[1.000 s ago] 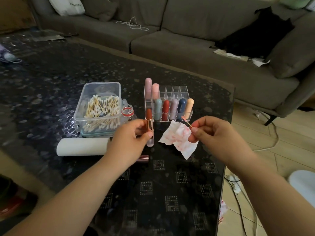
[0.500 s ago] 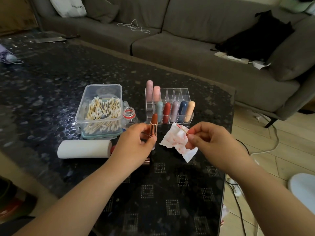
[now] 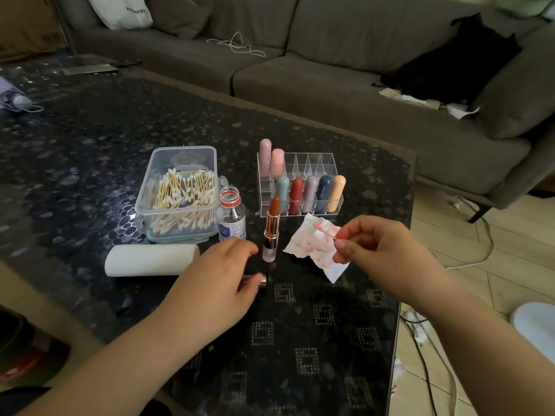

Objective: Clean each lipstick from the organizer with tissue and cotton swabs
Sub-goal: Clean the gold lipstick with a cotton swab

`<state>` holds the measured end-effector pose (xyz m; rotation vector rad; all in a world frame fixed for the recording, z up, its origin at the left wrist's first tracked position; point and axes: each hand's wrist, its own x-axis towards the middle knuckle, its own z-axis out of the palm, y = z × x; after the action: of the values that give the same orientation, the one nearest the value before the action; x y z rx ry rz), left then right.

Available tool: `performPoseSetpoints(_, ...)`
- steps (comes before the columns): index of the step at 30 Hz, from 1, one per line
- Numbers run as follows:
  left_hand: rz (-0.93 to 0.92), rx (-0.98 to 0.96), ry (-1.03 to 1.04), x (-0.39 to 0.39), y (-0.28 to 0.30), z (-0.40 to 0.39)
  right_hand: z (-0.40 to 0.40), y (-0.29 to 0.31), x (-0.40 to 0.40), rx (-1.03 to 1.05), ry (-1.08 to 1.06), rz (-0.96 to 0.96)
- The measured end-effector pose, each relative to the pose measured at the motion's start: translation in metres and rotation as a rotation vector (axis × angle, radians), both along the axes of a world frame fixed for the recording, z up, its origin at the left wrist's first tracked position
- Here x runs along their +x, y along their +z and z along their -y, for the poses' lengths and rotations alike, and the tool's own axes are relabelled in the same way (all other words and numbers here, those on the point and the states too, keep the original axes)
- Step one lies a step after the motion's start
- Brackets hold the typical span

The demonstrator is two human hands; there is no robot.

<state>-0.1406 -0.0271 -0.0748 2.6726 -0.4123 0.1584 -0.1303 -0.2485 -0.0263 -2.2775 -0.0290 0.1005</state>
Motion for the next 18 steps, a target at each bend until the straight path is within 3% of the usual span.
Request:
performPoseSetpoints(4, -0.074, 0.149, -0.079, 0.002, -0.008, -0.005, -0.001, 0.0, -0.003, 0.0, 0.014, -0.016)
performPoseSetpoints(6, -0.085, 0.109, -0.084, 0.004, -0.01, -0.006, -0.002, 0.001, -0.005, 0.02, 0.023, -0.008)
performPoseSetpoints(11, -0.218, -0.429, -0.019, 0.001, 0.001, -0.015, -0.004, 0.006, -0.011, 0.126, 0.073, 0.086)
performPoseSetpoints(18, -0.457, -0.774, -0.114, -0.011, 0.013, -0.012, -0.016, 0.008, -0.021, 0.053, 0.236, 0.213)
